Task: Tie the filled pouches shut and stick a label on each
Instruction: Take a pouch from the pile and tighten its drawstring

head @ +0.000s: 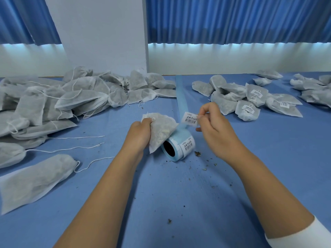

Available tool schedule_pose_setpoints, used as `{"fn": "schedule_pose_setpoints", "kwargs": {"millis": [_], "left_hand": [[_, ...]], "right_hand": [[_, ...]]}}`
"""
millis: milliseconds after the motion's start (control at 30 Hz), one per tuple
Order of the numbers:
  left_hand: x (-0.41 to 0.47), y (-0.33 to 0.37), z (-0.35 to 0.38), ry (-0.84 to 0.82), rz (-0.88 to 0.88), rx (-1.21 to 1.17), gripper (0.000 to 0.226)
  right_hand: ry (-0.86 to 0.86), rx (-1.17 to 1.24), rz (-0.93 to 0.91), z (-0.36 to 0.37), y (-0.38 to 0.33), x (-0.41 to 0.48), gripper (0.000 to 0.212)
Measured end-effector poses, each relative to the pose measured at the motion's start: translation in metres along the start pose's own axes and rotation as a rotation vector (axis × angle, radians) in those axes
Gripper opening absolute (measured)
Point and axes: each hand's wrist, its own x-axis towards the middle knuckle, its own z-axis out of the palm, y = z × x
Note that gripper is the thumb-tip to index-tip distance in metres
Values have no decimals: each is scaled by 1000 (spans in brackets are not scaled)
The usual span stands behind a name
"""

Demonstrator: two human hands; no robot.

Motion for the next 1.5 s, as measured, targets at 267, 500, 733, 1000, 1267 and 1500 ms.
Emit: {"fn": "schedule_pose_setpoints", "kwargs": {"millis": [267, 500, 733, 1000, 1267, 1500], "left_hand": [[-15, 17, -8, 26, 365, -351, 7], [-33, 24, -1, -107, 336, -287, 9], [-44, 24, 4, -279, 288, -225, 36], [-41, 22, -2, -292, 269, -151, 35], [-42, 23, -4, -309, 290, 35, 39], [-47, 25, -4, -378, 325, 125, 38]], "right_hand": [[168, 260, 80, -4, -4, 2, 15], [47, 527, 84, -3, -11, 0, 41], [58, 519, 136, 6, -12, -3, 63], [217, 411, 130, -1, -8, 3, 5], [-51, 268, 21, -10, -19, -2, 22], [-47, 193, 26, -7, -16, 0, 18]]}}
